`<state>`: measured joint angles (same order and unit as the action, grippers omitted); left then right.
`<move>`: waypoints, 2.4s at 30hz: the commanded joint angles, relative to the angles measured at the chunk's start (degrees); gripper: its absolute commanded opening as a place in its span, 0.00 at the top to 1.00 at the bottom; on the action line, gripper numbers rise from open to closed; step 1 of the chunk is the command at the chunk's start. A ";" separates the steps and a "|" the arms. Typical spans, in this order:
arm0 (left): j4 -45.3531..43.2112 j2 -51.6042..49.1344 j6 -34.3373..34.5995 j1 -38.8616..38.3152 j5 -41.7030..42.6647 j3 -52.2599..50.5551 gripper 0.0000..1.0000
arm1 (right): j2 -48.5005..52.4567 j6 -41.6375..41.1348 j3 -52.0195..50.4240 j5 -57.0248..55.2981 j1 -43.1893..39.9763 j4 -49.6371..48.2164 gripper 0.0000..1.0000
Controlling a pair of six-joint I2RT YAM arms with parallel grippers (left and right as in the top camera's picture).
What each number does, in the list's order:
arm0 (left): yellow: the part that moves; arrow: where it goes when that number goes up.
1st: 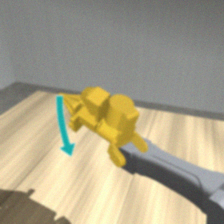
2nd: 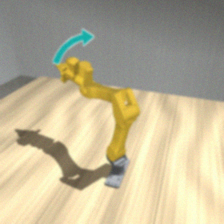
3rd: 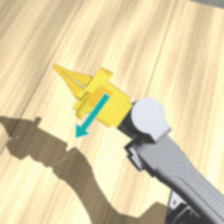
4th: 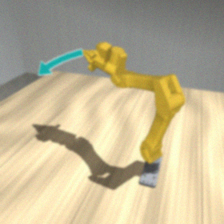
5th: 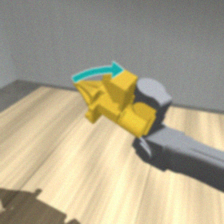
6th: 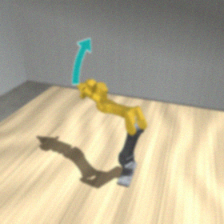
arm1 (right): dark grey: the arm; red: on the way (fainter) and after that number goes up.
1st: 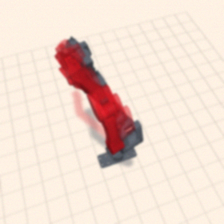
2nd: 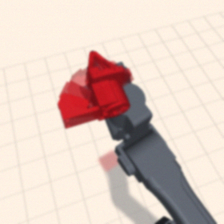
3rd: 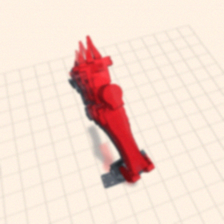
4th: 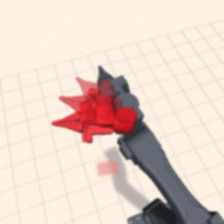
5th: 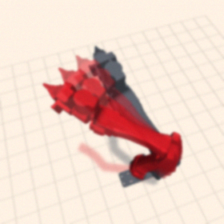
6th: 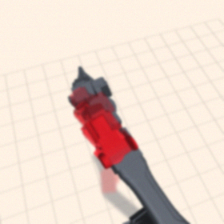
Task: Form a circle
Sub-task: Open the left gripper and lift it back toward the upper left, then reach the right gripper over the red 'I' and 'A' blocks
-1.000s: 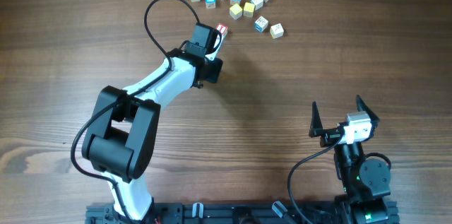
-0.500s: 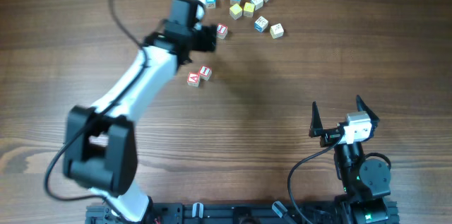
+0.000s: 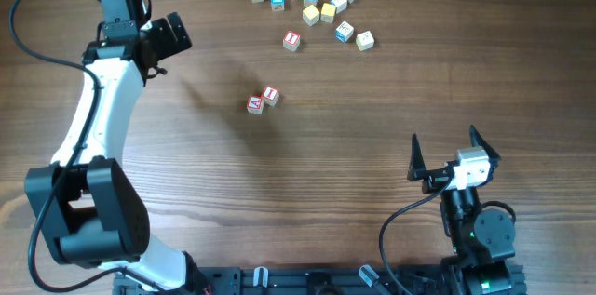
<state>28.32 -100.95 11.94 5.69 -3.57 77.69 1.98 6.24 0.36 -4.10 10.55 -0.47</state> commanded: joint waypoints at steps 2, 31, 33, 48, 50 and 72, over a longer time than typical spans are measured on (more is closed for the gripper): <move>0.02 0.55 0.74 0.11 0.04 0.33 0.00 | -0.31 -0.24 -0.04 0.48 -0.28 -0.28 0.00; 0.02 0.55 0.74 0.11 0.04 0.33 0.00 | -0.31 -0.26 -0.04 0.46 -0.28 -0.28 0.00; 0.02 0.55 0.74 0.11 0.04 0.33 0.00 | -0.31 -0.24 -0.04 0.46 -0.28 -0.28 0.00; 0.02 0.55 0.74 0.11 0.07 0.33 0.00 | -0.31 -0.24 -0.04 0.46 -0.28 -0.28 0.00; 0.02 0.55 0.72 0.11 0.04 0.33 0.00 | -0.31 -0.24 -0.04 0.46 -0.28 -0.28 0.00; 0.02 0.55 0.74 0.11 0.04 0.33 0.00 | 12.02 -11.26 21.97 14.93 -0.28 4.92 0.00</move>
<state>28.38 -100.95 11.94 5.69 -3.57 77.69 7.55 -3.27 12.67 7.16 10.55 1.61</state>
